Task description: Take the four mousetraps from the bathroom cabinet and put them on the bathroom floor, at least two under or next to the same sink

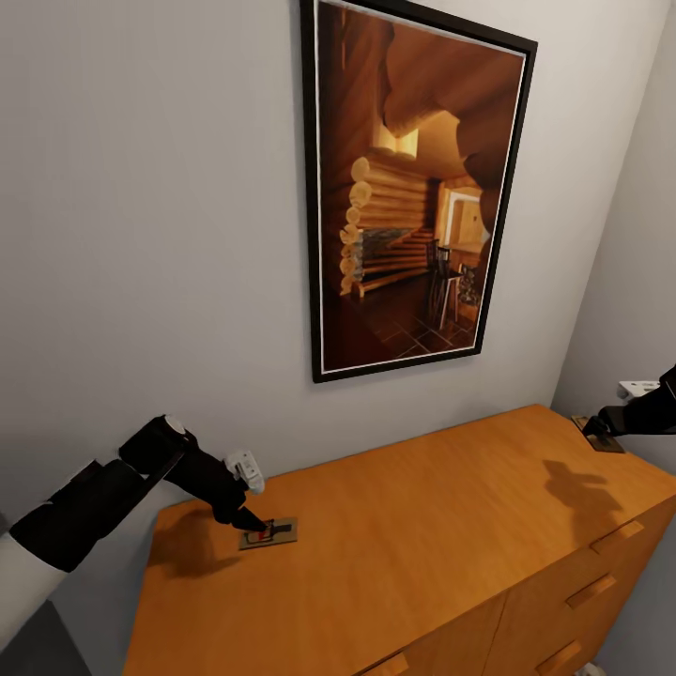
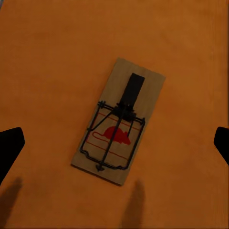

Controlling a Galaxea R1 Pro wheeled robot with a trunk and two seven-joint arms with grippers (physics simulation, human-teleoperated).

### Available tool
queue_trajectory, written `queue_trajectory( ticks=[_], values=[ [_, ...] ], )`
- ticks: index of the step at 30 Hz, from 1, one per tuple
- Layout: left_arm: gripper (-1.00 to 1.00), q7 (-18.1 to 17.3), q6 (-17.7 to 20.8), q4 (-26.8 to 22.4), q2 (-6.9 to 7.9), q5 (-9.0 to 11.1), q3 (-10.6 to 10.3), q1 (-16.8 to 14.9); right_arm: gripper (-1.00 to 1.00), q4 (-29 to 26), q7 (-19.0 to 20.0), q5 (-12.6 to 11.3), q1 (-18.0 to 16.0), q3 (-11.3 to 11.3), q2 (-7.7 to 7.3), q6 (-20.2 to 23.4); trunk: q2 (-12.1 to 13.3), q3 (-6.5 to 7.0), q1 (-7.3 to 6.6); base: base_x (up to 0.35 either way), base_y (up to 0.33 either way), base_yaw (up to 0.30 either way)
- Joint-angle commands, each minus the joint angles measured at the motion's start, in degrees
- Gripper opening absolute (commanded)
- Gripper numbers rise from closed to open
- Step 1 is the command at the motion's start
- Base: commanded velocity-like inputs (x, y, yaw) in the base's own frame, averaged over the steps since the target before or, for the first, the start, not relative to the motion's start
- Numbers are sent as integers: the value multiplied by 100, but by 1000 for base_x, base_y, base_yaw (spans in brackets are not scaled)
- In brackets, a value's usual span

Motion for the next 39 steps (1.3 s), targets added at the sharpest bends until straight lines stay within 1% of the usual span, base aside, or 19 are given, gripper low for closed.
queue_trajectory(
  ticks=[1,2,5,6,12,22,27,31,34,35,39],
  values=[
    [100,-58,42,-7,-20,-86,-3,-7,-100,-6,37,47,-4,-30,3,27,-5,-8,0,0,0,0],
    [100,-57,43,-7,-55,-147,0,-7,-100,-6,37,47,-4,-30,2,25,-5,-8,0,0,0,0],
    [100,-59,44,-7,-87,-254,5,-7,-100,-6,37,47,-4,-30,2,22,-5,-8,0,0,0,0],
    [100,-62,45,-7,-99,-318,7,-7,-100,-6,37,50,-4,-30,2,20,-5,-8,0,0,0,0],
    [100,-61,45,-7,-112,-425,17,-7,-100,-6,31,51,-4,-30,8,19,-5,-8,0,0,0,0],
    [100,-39,43,13,-115,-433,33,-7,-100,-6,25,50,-4,-30,10,18,-5,-8,0,0,0,0],
    [100,-5,34,117,-136,-439,36,-7,-100,0,14,48,-4,-30,10,18,-5,-8,0,0,0,0],
    [100,11,30,152,-223,-455,36,-7,-100,2,7,48,-4,-30,15,18,-5,-8,0,0,0,0],
    [100,17,25,165,-309,-508,36,-7,-100,2,4,47,-4,-30,17,18,-5,-8,0,0,0,0],
    [100,19,23,170,-373,-581,36,-7,-100,2,6,47,-4,-30,18,18,-5,-8,0,0,0,0],
    [100,16,21,178,-514,-789,37,-7,-100,3,7,47,-4,-30,15,18,-5,-8,0,0,0,0]
  ],
)
